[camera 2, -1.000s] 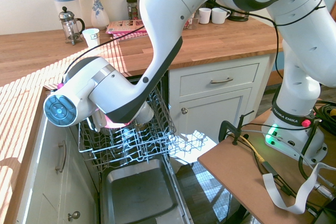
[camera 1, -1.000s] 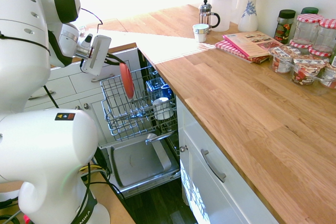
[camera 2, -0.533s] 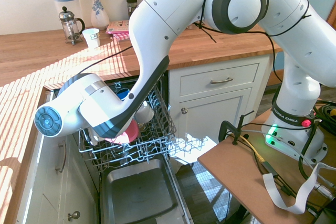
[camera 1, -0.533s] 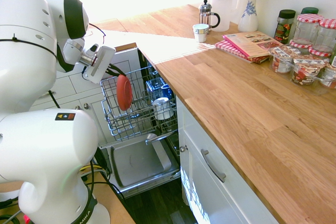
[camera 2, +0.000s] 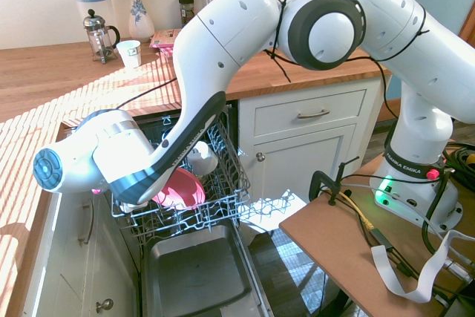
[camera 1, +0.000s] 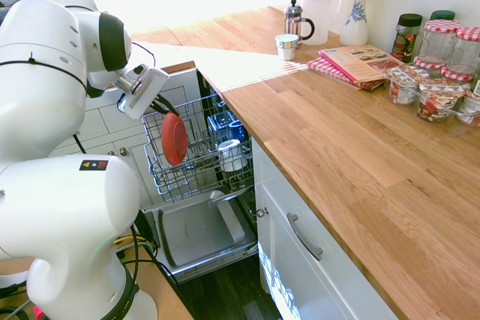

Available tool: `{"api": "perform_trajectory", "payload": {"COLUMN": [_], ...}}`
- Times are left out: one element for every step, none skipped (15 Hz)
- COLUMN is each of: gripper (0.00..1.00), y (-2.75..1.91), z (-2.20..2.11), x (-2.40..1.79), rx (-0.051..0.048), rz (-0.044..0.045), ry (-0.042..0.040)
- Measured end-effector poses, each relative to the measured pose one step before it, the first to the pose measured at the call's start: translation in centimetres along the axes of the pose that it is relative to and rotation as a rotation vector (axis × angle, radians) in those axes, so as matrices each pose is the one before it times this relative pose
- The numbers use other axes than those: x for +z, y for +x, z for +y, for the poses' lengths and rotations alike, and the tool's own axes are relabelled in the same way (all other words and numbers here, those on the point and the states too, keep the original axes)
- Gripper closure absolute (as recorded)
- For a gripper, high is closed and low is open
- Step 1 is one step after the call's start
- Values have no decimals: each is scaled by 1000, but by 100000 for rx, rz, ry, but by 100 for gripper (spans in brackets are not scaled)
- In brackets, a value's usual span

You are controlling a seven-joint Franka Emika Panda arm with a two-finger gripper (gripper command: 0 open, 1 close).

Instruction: Put the plate in the dishwasher

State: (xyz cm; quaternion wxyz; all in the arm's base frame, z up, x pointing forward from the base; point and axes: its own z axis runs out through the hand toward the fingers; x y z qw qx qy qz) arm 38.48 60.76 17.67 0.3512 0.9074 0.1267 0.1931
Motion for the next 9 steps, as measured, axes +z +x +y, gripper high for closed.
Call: {"api": "perform_trajectory", "payload": {"gripper": [0, 0, 0, 0, 0, 0, 0, 0, 0], "y": [737, 668, 735, 736, 650, 605, 705, 919, 1090], "z": [500, 565, 588, 488, 426, 564, 940, 1436, 2037], "x": [-1049, -1178, -890, -501, -254, -183, -486, -973, -1446], "rx": [584, 486, 787, 479, 538, 353, 366, 385, 472], "rz": [-2194, -1978, -1106, -947, -1203, -2063, -2595, -3010, -3589], "ry": [989, 1048, 524, 257, 280, 74, 381, 975, 1720]}}
